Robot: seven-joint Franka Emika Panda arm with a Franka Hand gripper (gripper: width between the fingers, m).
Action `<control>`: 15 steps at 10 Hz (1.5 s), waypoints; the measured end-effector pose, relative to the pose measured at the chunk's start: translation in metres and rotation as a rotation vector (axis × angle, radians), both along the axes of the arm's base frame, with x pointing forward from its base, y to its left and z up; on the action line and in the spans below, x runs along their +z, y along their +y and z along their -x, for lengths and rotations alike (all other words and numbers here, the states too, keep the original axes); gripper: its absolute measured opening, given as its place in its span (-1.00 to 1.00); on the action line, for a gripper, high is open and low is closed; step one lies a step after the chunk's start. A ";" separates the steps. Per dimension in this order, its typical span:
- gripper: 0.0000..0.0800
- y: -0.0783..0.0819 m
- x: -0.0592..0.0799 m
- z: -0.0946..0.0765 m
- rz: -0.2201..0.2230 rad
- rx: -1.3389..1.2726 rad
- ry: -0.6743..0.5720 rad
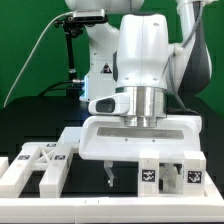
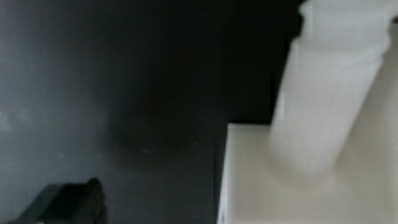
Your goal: Assemble chair
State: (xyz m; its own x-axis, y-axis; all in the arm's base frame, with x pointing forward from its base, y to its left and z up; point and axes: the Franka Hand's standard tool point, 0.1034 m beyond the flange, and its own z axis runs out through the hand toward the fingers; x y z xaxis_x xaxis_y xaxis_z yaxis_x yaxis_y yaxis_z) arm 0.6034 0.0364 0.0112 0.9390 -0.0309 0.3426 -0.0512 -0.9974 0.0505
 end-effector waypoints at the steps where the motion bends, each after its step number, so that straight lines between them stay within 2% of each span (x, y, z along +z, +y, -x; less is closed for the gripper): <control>1: 0.39 0.000 0.000 0.000 0.000 0.000 0.001; 2: 0.39 0.000 0.000 0.000 0.000 0.000 0.001; 3: -0.13 0.000 0.000 0.000 0.000 0.000 0.001; 4: -0.46 0.000 0.000 0.000 0.000 0.000 0.001; 5: -0.46 0.000 0.000 0.000 0.000 0.000 0.001; 6: -0.86 0.000 0.000 0.000 0.000 0.000 0.000; 7: -0.91 0.000 0.001 -0.001 0.000 0.000 -0.003; 14: -0.91 0.000 0.001 -0.001 -0.001 0.000 -0.003; 15: -0.91 -0.007 0.004 0.000 0.026 0.058 0.001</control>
Offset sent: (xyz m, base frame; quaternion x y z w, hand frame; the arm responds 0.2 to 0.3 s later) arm 0.0000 0.0000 0.0000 0.0000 0.0000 0.0000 1.0000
